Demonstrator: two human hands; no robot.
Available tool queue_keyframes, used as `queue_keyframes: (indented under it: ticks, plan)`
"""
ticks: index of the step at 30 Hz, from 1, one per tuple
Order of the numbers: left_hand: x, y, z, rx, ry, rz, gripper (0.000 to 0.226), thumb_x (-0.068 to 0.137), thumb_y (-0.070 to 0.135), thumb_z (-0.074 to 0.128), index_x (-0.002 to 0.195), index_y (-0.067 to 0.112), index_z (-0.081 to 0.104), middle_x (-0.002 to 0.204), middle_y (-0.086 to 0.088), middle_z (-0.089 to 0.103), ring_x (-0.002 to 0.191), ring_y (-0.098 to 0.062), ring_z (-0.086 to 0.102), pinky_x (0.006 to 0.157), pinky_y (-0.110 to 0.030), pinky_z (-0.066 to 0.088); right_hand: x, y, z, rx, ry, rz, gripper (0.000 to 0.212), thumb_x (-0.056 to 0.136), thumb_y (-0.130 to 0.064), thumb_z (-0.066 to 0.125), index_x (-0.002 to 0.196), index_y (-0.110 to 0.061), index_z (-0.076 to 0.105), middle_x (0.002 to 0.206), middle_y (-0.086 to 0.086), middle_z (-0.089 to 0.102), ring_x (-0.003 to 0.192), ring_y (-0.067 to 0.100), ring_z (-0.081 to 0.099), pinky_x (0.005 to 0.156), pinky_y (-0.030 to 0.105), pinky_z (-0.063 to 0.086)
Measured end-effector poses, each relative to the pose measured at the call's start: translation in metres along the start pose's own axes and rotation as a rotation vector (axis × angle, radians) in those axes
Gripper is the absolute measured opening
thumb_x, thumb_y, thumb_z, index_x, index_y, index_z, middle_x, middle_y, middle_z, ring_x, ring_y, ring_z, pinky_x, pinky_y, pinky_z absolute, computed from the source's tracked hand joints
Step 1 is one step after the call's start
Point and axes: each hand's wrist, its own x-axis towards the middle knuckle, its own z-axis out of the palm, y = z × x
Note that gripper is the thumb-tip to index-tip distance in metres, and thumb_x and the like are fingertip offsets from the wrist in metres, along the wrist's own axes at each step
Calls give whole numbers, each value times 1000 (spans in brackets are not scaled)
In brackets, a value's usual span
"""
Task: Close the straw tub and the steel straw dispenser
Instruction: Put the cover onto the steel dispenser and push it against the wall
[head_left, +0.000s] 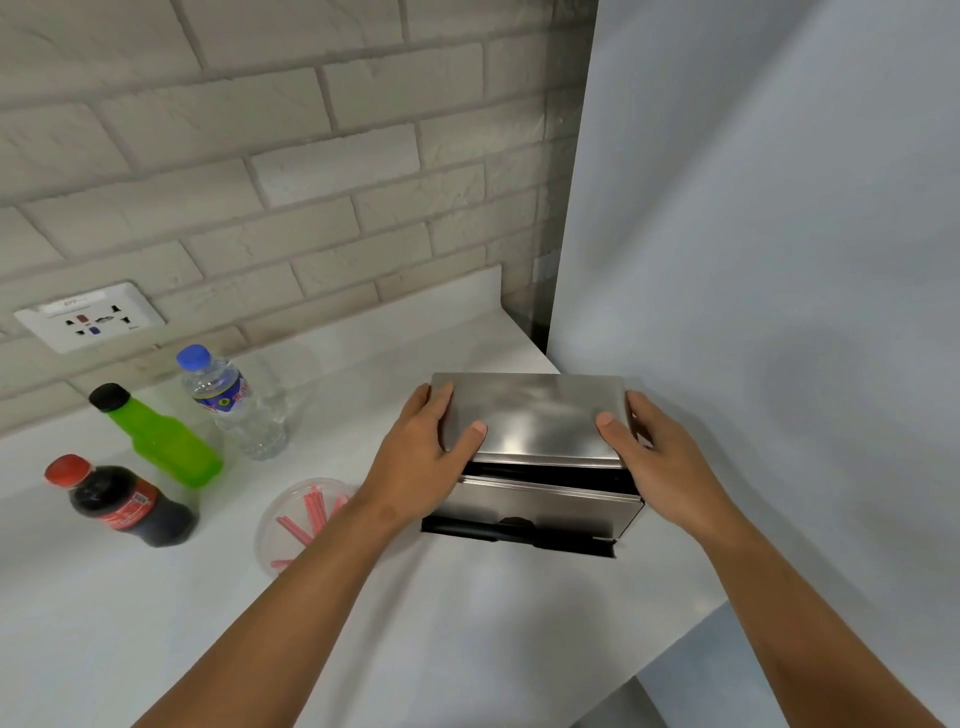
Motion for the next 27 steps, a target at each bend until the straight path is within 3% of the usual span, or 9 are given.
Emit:
queue_keyframes:
  ticks: [3, 5, 7, 11, 13, 18, 22, 27]
  plan:
    - [-10, -1, 0, 22, -8, -4, 71, 100, 57, 53, 160, 22, 37, 157, 1, 42, 138, -14, 44, 104, -15, 30, -12, 6, 1, 23, -44, 3, 47, 98, -52, 59, 143, -41, 50, 139, -18, 61, 123, 2, 61, 100, 29, 52]
    - [-16, -2, -1, 26, -20, -16, 73, 101, 57, 53, 163, 25, 31, 167, 0, 33, 149, -16, 35, 110, -15, 23, -19, 11, 1, 26, -65, 12, 64, 93, -58, 63, 151, -43, 40, 147, -20, 54, 130, 6, 57, 106, 32, 50]
    - [-18, -3, -2, 41, -29, -23, 75, 101, 58, 53, 164, 27, 27, 171, 1, 25, 154, -15, 26, 111, -15, 18, -24, 15, 0, 11, -94, 10, 80, 85, -65, 66, 155, -47, 31, 151, -23, 49, 134, 5, 52, 104, 24, 47]
    - [-23, -4, 0, 31, -77, -22, 80, 101, 59, 51, 166, 26, 20, 175, -1, 12, 159, -17, 16, 120, -23, 21, -30, 23, -1, -15, -128, 14, 99, 75, -73, 71, 158, -49, 22, 156, -23, 44, 141, 12, 47, 115, 40, 43]
    - [-23, -4, 1, 31, -87, -29, 81, 101, 61, 49, 167, 27, 17, 176, -1, 8, 161, -18, 13, 123, -27, 21, -32, 27, -2, -31, -139, 7, 102, 73, -73, 74, 157, -52, 20, 155, -25, 45, 141, 10, 47, 115, 39, 42]
    - [-26, -1, 3, 84, -66, -7, 77, 103, 59, 47, 166, 25, 19, 176, -4, 8, 161, -21, 11, 120, -24, 15, -38, 39, -6, -77, -145, -17, 103, 79, -54, 81, 160, -47, 16, 158, -27, 38, 145, -2, 37, 121, 39, 37]
    - [-30, 8, 5, 282, 15, 123, 66, 104, 53, 49, 159, 16, 40, 171, -15, 24, 157, -41, 17, 127, -51, 21, -47, 47, -6, -177, -68, -79, 95, 88, -42, 78, 161, -40, 17, 168, -18, 25, 152, 6, 30, 123, 37, 32]
    - [-35, 33, 21, 422, -23, 435, 66, 96, 52, 62, 149, 14, 55, 161, -19, 43, 152, -48, 28, 121, -62, 21, -55, 48, -6, -404, 22, -301, 70, 94, -54, 53, 158, -35, 33, 164, -23, 24, 145, -18, 15, 112, 10, 22]
